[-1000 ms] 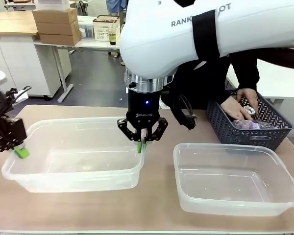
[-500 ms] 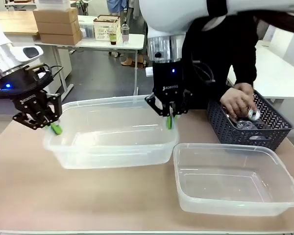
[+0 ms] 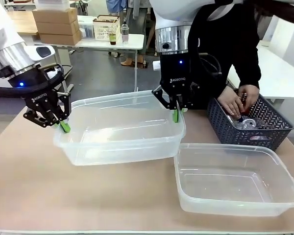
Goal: Sort the waste into each basket.
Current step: Pick up the Organizing box on the left side of the table and lift it.
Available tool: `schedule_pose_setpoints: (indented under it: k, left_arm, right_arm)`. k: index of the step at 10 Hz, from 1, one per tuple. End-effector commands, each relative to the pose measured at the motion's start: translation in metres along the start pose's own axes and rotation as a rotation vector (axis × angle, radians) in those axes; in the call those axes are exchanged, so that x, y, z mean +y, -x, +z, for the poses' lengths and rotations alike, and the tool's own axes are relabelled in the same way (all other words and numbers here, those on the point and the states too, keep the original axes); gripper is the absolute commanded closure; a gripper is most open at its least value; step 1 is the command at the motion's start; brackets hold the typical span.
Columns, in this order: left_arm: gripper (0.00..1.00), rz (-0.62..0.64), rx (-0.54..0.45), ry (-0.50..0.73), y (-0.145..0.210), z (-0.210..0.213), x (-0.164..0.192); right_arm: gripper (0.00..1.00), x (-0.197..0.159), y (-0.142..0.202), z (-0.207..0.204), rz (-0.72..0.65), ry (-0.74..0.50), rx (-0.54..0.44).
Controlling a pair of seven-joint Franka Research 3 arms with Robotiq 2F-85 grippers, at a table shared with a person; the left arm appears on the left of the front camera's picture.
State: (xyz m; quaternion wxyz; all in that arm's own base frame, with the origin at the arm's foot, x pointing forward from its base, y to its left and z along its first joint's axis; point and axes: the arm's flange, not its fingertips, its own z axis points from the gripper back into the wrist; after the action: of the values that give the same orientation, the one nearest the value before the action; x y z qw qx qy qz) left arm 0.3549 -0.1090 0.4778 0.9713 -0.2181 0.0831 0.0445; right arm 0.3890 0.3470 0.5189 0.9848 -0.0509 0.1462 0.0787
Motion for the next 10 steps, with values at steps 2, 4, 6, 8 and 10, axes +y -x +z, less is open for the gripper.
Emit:
schedule_pose_setpoints:
  k: [2,4,6,8,10]
  left_arm:
    - [0.93,0.0,0.0,0.0,0.0,0.0,0.0]
    - [0.93,-0.11,-0.019,-0.005,0.006,-0.009,-0.028]
    - [0.93,-0.183,-0.016,-0.044,0.0,-0.025,-0.069]
    - [0.93,-0.172,0.046,-0.059,-0.017,-0.047,-0.102]
    - [0.93,-0.118,0.102,0.0,-0.039,-0.053,-0.117]
  right_arm:
    - [0.94,-0.017,-0.008,-0.013,0.014,-0.032,0.035]
    - [0.94,-0.058,-0.006,-0.023,-0.072,-0.062,0.057]
    - [0.94,-0.094,0.01,-0.037,-0.152,-0.1,0.045]
    - [0.94,-0.114,0.018,-0.047,-0.194,-0.143,0.022]
    - [0.94,-0.125,0.018,-0.055,-0.197,-0.162,-0.03]
